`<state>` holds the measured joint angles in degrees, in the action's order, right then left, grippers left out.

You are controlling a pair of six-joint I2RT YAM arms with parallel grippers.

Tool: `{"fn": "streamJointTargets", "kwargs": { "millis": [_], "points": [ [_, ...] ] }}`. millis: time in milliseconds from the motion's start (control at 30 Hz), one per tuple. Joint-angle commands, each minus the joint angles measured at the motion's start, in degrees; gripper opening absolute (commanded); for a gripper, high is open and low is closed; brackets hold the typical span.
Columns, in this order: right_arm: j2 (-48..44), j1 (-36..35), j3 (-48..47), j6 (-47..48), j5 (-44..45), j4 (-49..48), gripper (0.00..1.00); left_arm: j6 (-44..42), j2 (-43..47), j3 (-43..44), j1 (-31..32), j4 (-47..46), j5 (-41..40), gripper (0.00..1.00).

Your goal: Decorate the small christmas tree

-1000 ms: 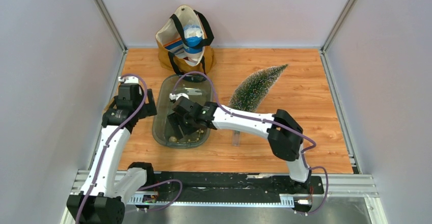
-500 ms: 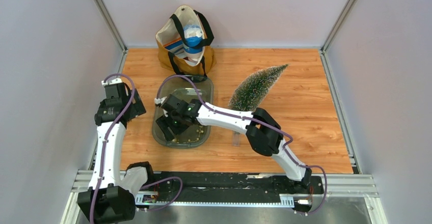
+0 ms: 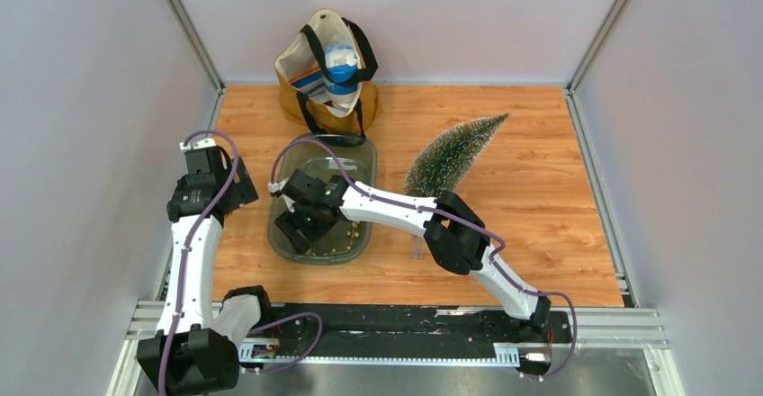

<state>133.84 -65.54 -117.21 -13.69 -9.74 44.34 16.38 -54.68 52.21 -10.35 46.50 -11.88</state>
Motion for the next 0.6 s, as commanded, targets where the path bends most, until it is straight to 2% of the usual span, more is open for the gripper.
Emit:
{"fn": "streamJointTargets", "kwargs": {
  "millis": [0,167,567],
  "points": [
    [1.33,-0.12,-2.24,1.13,-2.57,-0.39,0.72,-0.30,0.18,0.88,-0.64,-0.62,0.89,0.96],
    [2.12,-0.20,-2.32,0.07,-2.39,-1.80,0.71,-0.47,0.10,0.79,-0.64,-0.53,1.24,0.96],
    [4.15,-0.03,-4.70,-1.16,2.17,-0.66,0.58,-0.74,-0.08,0.79,-0.64,-0.80,2.30,0.96]
  ]
}}
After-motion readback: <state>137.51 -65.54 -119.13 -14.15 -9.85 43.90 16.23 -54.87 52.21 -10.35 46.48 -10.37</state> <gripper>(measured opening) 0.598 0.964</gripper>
